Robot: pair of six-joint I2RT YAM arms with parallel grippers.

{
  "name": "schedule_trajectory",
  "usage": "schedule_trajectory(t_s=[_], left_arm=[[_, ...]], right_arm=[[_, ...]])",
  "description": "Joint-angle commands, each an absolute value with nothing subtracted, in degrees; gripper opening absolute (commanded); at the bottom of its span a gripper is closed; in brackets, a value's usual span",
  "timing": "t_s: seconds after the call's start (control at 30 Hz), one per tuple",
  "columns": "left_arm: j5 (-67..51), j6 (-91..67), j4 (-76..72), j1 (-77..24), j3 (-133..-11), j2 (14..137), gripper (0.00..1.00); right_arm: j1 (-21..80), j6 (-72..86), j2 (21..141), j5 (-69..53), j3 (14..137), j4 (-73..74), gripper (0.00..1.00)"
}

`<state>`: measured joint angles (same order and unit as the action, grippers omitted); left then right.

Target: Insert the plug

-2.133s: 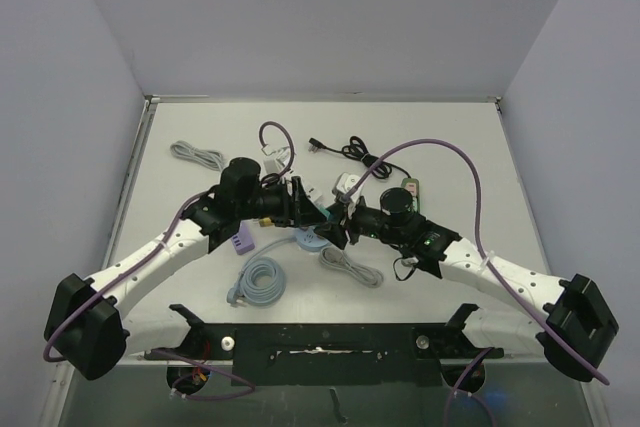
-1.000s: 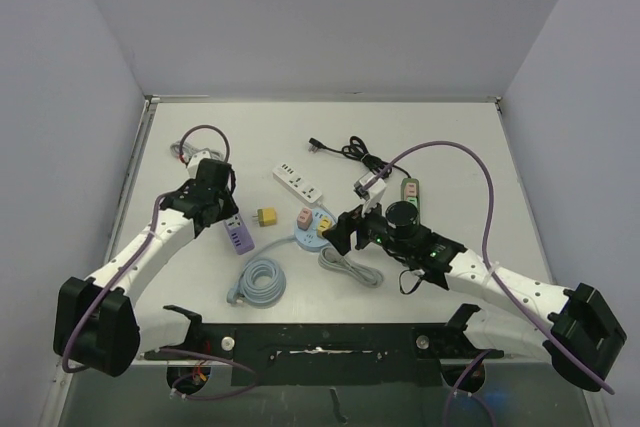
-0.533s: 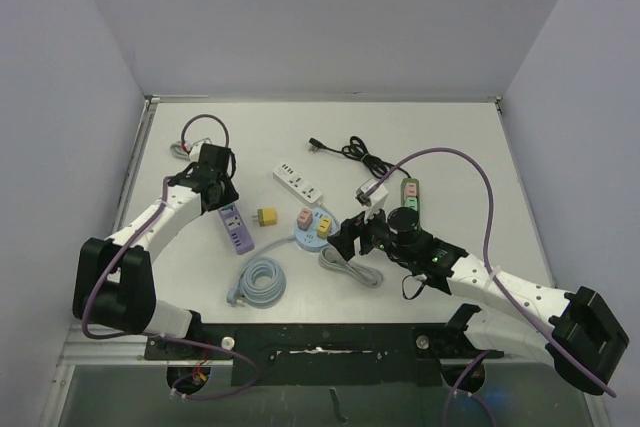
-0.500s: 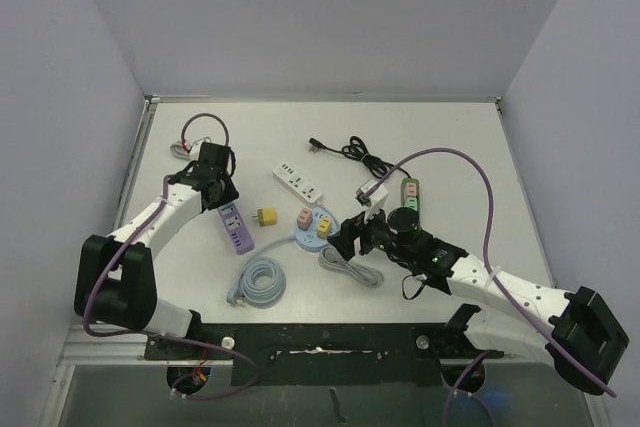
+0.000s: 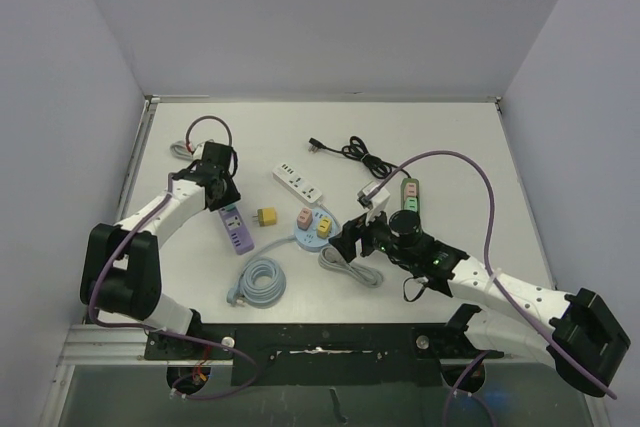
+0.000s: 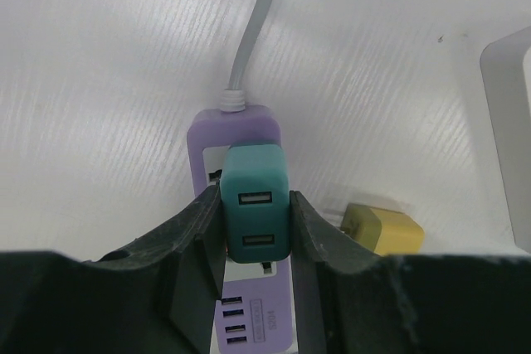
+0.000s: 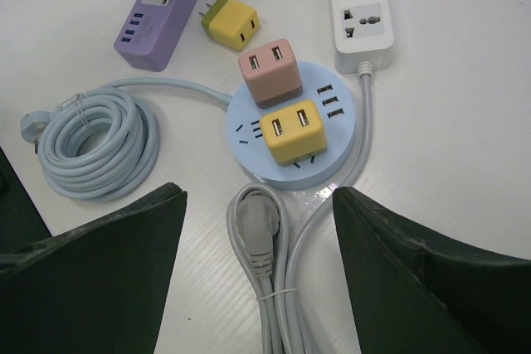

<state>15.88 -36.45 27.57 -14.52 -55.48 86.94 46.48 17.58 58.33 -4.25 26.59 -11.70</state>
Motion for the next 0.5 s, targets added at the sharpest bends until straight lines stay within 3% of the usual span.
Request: schedule_trajectory(t_s=[0.0,0.47], left_arm=[[20.03,-33.99,28.11,-14.16,-58.45,86.87,0.07],[16.25,-32.87,31.01,-14.22,-59.20,95.82,0.07]], right_arm=[[46.12,18.10,56.38,-2.93,26.54,-15.31,0.72],[46.13,18.73,54.62,-2.19,26.81,-14.76,0.72]])
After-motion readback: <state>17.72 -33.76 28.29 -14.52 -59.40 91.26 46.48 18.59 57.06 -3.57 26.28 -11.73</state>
